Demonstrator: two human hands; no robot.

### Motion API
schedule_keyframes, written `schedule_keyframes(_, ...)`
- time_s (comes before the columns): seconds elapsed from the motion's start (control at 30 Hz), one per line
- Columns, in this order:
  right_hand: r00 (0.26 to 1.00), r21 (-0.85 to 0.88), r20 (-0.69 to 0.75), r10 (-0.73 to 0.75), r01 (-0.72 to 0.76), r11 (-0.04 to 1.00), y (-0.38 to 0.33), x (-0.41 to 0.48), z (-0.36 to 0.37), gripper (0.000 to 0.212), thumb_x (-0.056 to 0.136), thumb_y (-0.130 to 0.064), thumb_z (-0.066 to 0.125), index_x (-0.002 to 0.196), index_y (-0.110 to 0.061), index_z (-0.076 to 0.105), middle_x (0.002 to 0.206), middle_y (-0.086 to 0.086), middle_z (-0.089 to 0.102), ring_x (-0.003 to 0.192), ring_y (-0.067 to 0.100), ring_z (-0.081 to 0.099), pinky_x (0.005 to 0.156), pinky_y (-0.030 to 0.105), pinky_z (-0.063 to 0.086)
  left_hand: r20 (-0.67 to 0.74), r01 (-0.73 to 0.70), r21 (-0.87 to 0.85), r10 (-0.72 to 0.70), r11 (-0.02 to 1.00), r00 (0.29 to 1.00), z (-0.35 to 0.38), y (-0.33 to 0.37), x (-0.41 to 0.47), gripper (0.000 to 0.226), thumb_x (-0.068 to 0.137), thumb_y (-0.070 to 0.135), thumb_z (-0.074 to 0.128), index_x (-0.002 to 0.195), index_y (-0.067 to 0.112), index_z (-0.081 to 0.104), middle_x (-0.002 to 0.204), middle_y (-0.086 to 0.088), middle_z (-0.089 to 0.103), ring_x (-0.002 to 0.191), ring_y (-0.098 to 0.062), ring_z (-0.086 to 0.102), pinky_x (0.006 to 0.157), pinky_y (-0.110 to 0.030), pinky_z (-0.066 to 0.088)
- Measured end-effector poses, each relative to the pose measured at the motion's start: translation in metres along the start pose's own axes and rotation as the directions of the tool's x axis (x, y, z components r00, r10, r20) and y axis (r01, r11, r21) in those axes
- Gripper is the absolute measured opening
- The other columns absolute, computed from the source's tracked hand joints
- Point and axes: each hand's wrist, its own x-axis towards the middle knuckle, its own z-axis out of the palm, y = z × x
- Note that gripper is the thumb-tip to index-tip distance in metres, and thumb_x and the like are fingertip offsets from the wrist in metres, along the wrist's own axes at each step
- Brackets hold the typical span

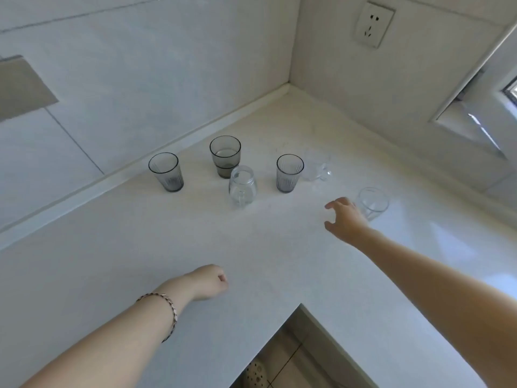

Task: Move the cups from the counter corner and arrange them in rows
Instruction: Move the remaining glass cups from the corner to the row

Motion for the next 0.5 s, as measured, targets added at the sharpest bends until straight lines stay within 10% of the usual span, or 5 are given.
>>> schedule_keyframes(0.3, 0.972, -0.081, 0.008, 0.234, -0.232, 0.969, 0.064, 0.064, -0.027, 0.078, 0.08, -0.024, 0.068, 0.147, -0.028, 0.027, 0.154, 0.006, 0.018, 0.14, 0.033, 0.021, 0.11, 0.043, 0.028, 0.021, 0.034, 0.038, -0.035, 0.999, 0.999, -0.008, 0.027, 0.032, 0.008, 0.091, 0.015, 0.044, 0.085, 0.018, 0.05, 0.073, 0.0, 0.05, 0.078, -0.017, 0.045, 0.055, -0.021, 0.031)
schedule_keyframes(0.5, 0.979, -0.051, -0.078, 0.187, -0.191, 0.98, 0.078, 0.068, -0.016, 0.065, 0.08, -0.013, 0.066, 0.138, -0.031, 0.043, 0.143, 0.002, 0.034, 0.126, 0.034, 0.033, 0.092, 0.039, 0.044, 0.01, 0.079, -0.015, -0.078, 0.997, 0.997, -0.007, 0.013, 0.038, 0.008, 0.091, 0.015, 0.045, 0.086, 0.017, 0.051, 0.066, 0.008, 0.047, 0.08, -0.017, 0.048, 0.066, -0.022, 0.036)
